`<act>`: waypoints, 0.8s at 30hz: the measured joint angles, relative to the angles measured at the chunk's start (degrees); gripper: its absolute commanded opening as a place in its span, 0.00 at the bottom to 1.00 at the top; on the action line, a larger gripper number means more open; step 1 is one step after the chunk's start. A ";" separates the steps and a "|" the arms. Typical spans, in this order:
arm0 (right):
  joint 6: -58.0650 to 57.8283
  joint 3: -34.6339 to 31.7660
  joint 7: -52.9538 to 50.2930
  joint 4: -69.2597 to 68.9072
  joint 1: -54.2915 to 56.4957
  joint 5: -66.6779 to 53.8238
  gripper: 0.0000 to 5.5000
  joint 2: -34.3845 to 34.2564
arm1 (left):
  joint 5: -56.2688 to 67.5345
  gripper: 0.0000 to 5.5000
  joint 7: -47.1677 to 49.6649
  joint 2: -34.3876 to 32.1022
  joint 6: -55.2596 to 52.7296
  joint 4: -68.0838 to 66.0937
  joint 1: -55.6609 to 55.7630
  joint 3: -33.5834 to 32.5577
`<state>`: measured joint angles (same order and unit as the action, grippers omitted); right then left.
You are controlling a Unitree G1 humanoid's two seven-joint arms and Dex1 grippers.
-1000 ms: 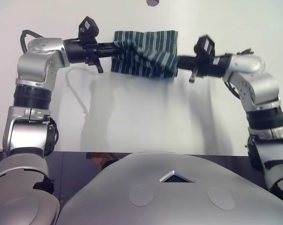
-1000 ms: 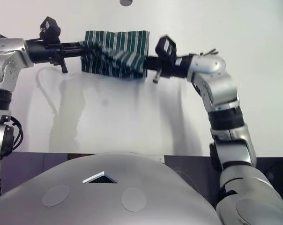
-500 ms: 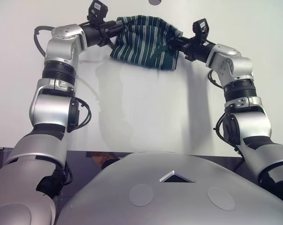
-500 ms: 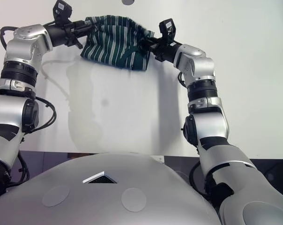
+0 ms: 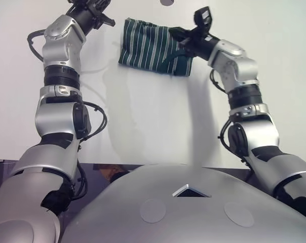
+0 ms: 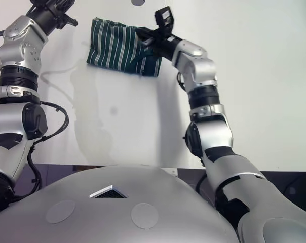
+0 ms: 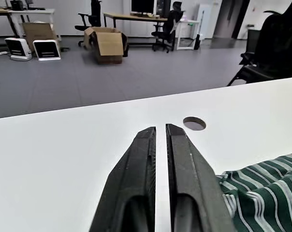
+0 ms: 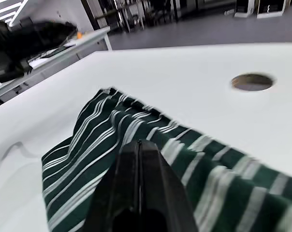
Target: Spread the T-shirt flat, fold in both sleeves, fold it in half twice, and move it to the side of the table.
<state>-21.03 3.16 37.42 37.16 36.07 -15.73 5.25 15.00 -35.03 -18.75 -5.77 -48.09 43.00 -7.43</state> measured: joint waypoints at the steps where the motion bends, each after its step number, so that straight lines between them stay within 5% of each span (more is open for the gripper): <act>1: 1.05 0.17 -1.09 4.41 1.73 0.62 0.00 -1.35 | 0.07 0.01 0.02 0.80 -0.04 1.16 -0.75 0.02; 8: 8.16 -0.87 -12.51 23.12 8.18 5.51 0.00 -4.01 | 1.26 0.01 2.66 2.85 -3.02 7.77 -6.20 -1.71; 13: 13.71 -7.93 -20.80 24.02 4.02 5.35 0.00 7.07 | 1.26 0.01 5.84 2.60 -4.05 12.95 -10.63 -3.28; 18: 17.99 -19.37 -34.72 19.43 -7.71 2.58 0.00 20.88 | 1.21 0.01 9.80 2.85 -3.73 15.31 -14.47 -5.02; 24: 19.89 -22.61 -49.62 -2.92 -27.40 6.27 0.00 17.64 | -0.34 0.01 17.68 5.04 0.82 16.81 -18.68 -5.77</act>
<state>-1.14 -19.46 -12.20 34.23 8.67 -9.46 22.89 14.65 -17.35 -13.70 -4.95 -31.29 24.31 -13.20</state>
